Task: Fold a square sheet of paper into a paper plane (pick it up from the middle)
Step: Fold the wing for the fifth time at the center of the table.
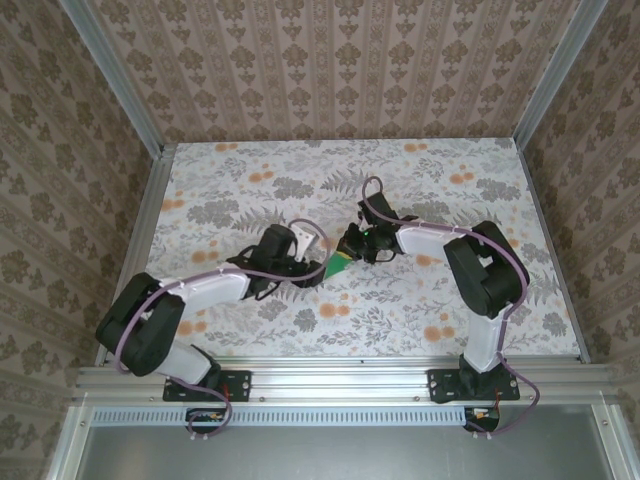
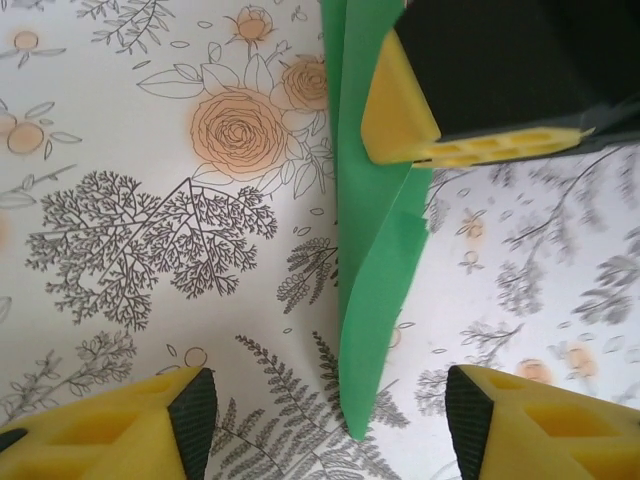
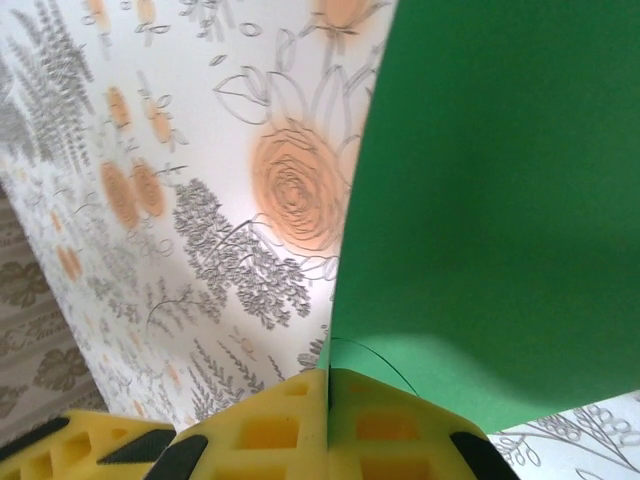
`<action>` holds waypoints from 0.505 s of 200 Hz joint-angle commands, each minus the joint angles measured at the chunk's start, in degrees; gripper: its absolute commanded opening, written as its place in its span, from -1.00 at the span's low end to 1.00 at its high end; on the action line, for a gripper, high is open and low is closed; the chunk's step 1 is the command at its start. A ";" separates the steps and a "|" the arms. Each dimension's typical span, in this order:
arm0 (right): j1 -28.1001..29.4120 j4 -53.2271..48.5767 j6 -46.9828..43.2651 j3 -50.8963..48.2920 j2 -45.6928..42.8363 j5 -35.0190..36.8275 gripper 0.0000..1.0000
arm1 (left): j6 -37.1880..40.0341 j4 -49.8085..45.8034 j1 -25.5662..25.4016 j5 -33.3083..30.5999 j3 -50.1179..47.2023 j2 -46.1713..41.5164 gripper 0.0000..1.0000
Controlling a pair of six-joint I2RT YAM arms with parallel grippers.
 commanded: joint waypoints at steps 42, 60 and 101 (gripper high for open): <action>-1.58 10.55 -9.38 -5.56 -2.40 -7.27 -0.92 | -13.34 8.25 5.63 19.07 -1.37 5.71 0.20; -2.46 15.83 -8.38 -7.76 -1.91 -10.07 -0.92 | -13.99 9.16 5.89 19.96 -0.75 7.89 0.17; -3.39 18.94 -8.27 -8.84 -0.19 -12.36 -0.93 | -15.15 11.13 5.97 21.09 0.62 11.28 -0.05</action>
